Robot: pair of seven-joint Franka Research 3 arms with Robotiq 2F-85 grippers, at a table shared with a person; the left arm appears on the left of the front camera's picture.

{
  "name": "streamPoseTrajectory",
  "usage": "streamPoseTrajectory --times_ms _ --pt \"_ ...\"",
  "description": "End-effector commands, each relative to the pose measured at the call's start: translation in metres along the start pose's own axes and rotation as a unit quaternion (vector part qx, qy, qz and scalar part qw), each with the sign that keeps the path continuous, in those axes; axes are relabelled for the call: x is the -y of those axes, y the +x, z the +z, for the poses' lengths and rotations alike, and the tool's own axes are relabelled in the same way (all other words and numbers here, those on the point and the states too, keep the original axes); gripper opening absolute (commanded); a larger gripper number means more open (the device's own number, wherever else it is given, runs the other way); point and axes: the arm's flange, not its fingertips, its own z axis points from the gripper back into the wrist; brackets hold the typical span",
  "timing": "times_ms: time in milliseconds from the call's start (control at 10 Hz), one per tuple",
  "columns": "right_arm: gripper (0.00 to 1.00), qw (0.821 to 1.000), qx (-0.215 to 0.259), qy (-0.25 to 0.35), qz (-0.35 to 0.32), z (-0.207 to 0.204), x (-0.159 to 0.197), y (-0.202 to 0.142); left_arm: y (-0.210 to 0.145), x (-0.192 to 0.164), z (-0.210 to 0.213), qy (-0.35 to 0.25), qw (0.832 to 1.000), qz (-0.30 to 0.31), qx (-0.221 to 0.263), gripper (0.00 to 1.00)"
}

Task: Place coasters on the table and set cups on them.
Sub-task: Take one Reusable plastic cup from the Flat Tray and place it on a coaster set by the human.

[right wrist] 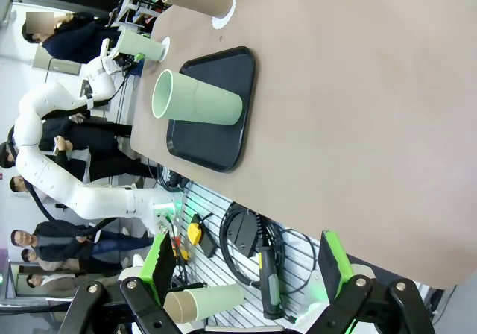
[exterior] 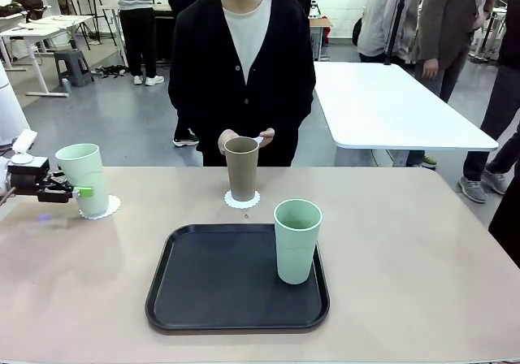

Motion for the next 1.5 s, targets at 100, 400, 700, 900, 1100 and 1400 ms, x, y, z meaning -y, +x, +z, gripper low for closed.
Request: streamPoseTrajectory --times_ms 100,400,700,900,1100,1400 --pt "1.00 1.000 0.005 0.014 0.009 0.000 0.000 0.001 -0.003 -0.001 0.000 -0.025 0.999 -0.026 0.009 0.85" --pt "1.00 1.000 0.005 0.014 0.009 0.000 0.000 0.001 -0.009 -0.003 -0.001 -0.034 0.999 -0.034 0.009 0.85" --pt "1.00 1.000 0.005 0.014 0.009 0.000 0.000 0.001 -0.011 -0.006 -0.003 -0.038 0.998 -0.045 0.012 0.85" --pt "1.00 1.000 0.005 0.014 0.009 0.000 0.000 0.001 -0.012 -0.007 -0.003 -0.043 0.998 -0.043 0.011 1.00" --pt "1.00 1.000 0.005 0.014 0.009 0.000 0.000 0.001 -0.010 -0.007 0.001 -0.045 0.997 -0.055 -0.004 1.00" --pt "1.00 1.000 0.005 0.014 0.009 0.000 0.000 0.001 0.000 -0.010 0.013 -0.045 0.996 -0.067 -0.029 1.00"
